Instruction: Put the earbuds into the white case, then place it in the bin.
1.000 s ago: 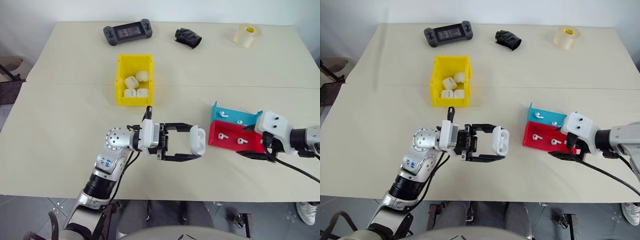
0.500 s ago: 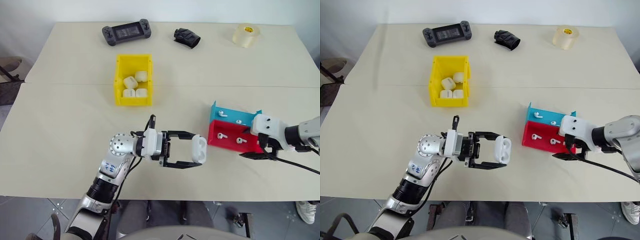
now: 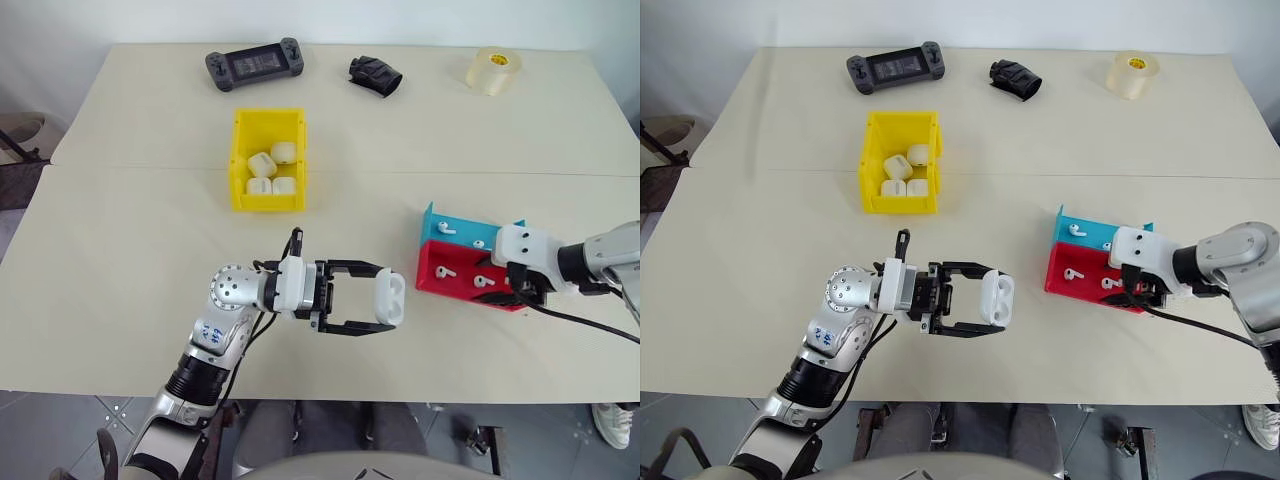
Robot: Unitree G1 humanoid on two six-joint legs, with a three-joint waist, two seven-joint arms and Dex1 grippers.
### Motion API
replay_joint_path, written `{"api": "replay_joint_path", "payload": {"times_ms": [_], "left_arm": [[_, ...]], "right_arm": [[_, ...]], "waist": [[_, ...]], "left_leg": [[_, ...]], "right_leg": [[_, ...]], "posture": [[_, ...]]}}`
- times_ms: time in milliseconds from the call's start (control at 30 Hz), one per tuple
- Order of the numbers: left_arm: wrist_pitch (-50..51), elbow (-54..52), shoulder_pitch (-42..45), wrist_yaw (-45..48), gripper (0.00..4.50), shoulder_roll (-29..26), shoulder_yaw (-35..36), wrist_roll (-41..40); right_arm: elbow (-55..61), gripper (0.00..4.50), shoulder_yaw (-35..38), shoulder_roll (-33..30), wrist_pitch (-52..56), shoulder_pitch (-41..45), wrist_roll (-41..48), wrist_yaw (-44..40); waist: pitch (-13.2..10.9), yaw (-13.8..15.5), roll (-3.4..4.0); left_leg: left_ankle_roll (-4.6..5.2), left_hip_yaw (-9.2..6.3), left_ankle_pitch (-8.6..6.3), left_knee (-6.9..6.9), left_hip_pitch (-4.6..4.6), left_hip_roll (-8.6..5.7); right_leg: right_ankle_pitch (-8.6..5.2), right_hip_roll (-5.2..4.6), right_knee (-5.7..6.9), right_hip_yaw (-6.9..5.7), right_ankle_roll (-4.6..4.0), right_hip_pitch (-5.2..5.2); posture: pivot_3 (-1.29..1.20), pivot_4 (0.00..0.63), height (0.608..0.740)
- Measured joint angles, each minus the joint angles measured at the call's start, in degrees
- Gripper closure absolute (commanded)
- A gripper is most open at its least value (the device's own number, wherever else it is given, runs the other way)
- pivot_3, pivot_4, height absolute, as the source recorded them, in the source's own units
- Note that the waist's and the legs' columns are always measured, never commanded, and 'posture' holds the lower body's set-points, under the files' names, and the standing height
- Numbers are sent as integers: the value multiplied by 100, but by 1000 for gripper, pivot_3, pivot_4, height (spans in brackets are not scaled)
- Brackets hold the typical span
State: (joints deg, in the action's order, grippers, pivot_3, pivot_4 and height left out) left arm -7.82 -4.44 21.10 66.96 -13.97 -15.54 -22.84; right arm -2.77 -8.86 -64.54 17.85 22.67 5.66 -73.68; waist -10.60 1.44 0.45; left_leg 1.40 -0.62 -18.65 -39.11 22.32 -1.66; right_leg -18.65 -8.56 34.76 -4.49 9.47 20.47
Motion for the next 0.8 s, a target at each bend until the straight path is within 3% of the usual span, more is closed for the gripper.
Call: {"api": "replay_joint_path", "payload": {"times_ms": [33, 133, 333, 367, 800], "left_arm": [[23, -11, 0, -12, 1721, 1, 0, 0], [66, -45, 1, -55, 1721, 3, 0, 0], [112, -159, 13, -115, 1721, 2, 0, 1], [125, -162, 22, -121, 1721, 2, 0, 1], [160, -155, 152, -19, 1721, -45, 44, -63]], "right_arm": [[-39, 1206, -5, 2, -27, 24, -19, -29], [-136, 1797, -16, 15, -48, 75, -60, -90], [-192, 3858, -16, 122, -120, 137, -124, -165], [-191, 4022, -16, 134, -130, 143, -128, -166], [130, 4022, 303, 170, 48, -143, 56, -138]], "waist": [[0, 1, 0], [0, -1, 0], [0, -5, 0], [0, -4, 0], [0, 2, 0]], "left_leg": [[0, 0, 0, 0, 0, 0], [0, 0, 0, 0, 0, 0], [0, 0, 0, 0, -1, 1], [0, 0, 0, 0, -1, 1], [0, 0, 0, 0, 0, 0]], "right_leg": [[0, 0, 1, 0, 0, 0], [0, 0, 0, 0, 0, 0], [0, 0, 0, 0, 0, 0], [0, 1, 0, 0, 0, -1], [0, 0, 0, 0, 0, 0]], "posture": [[0, 150, 740], [0, 150, 740], [0, 150, 740], [0, 150, 740], [0, 150, 740]]}}
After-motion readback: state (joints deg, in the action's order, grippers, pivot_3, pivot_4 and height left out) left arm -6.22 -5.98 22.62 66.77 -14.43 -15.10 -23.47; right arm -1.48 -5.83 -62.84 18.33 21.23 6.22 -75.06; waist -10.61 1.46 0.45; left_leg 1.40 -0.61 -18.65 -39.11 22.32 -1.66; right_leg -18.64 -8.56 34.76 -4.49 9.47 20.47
